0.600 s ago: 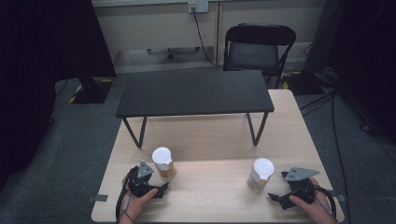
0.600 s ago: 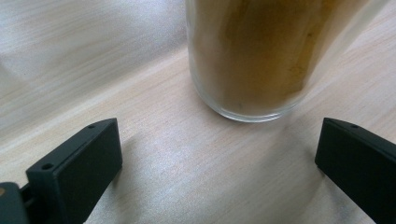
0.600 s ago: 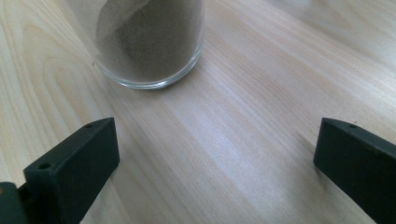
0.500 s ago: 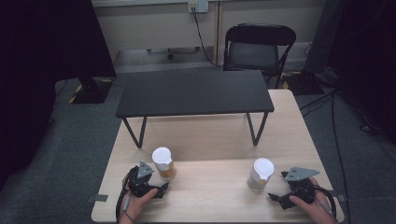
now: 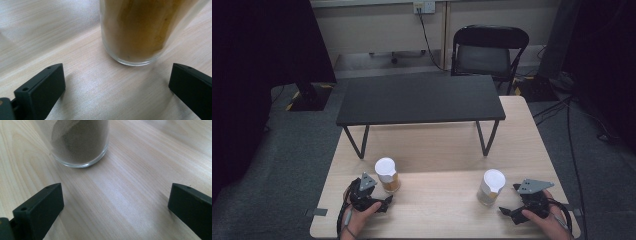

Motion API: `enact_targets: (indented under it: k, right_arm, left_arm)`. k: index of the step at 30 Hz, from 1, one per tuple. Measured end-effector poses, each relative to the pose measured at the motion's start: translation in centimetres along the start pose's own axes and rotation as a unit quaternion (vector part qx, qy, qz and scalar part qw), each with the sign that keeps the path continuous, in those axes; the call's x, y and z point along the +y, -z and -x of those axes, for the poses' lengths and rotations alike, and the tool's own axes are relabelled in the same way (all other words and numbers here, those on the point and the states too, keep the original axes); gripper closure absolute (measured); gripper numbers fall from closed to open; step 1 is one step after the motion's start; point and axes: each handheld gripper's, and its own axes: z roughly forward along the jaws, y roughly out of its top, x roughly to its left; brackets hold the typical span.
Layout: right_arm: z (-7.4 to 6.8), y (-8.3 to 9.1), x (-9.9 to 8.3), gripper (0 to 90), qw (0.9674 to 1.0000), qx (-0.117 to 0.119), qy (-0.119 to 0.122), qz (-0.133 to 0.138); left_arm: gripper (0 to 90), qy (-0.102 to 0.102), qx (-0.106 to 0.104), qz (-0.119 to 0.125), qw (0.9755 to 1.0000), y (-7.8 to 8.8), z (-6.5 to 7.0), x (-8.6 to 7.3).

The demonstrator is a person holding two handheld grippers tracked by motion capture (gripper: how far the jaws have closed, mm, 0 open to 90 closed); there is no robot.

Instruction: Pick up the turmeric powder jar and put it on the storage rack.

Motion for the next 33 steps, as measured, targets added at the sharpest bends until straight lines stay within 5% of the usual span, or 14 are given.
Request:
enact_targets:
  k: [9,33]
  right_arm:
    - [0.0,0.0,0.0,0.0,1.0,0.0,0.0,0.0]
    - [0.0,0.0,0.0,0.0,1.0,0.0,0.0,0.0]
  left_arm:
    - [0.1,0.001,0.0,0.0,1.0,0.0,0.0,0.0]
    - [1.5,0.028,-0.03,0.072,0.9966,0.3,-0.2,1.0]
